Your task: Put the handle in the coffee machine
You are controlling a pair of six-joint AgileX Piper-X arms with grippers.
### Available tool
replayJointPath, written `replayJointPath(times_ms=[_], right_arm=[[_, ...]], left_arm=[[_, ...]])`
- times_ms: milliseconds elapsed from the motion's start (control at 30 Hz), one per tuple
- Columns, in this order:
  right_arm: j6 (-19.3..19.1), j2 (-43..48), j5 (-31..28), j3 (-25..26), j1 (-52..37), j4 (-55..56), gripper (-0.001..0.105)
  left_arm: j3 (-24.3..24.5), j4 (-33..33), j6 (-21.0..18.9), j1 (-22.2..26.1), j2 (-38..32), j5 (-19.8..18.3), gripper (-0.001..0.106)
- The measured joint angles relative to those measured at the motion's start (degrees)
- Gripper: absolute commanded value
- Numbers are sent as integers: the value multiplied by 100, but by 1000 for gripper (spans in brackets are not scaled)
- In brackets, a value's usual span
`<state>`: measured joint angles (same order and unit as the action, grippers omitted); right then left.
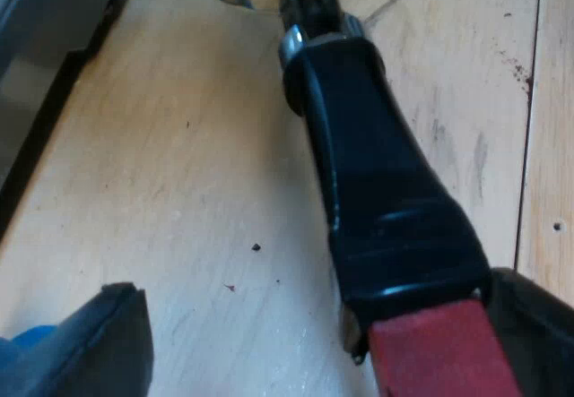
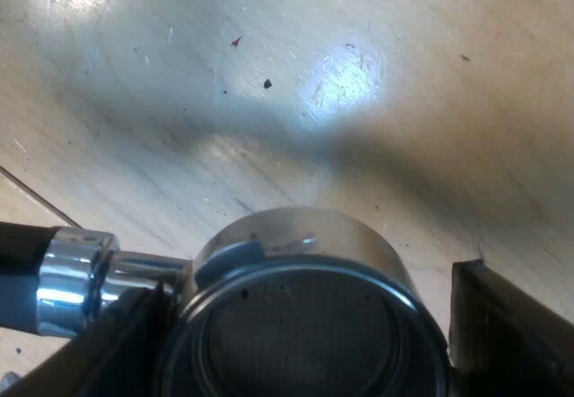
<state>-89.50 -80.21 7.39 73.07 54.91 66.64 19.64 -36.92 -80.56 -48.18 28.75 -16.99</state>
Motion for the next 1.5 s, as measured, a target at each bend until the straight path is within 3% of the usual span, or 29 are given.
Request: replayJointPath(times_ms=[100, 200, 267, 367, 1033, 1133, 1333, 1500], right_arm=[[0, 0, -26, 0, 0, 0, 0], [0, 0, -25, 0, 0, 0, 0], [0, 0, -25, 0, 0, 0, 0], [0, 0, -65, 0, 0, 0, 0], [43, 0, -219, 0, 0, -8, 0], [43, 0, -219, 0, 0, -8, 0], [266, 0, -207, 0, 0, 13, 0], [283, 0, -199, 0, 0, 13, 0]], left_arm=[[0, 0, 0, 0, 0, 0, 73], [0, -19, 0, 0, 0, 0, 65], [0, -29, 0, 0, 0, -93, 54], [16, -130, 0, 0, 0, -129, 48], [102, -343, 0, 0, 0, -216, 47], [102, -343, 0, 0, 0, -216, 36], [102, -438, -139, 16, 0, -124, 1], [102, -458, -175, 13, 0, -124, 0]])
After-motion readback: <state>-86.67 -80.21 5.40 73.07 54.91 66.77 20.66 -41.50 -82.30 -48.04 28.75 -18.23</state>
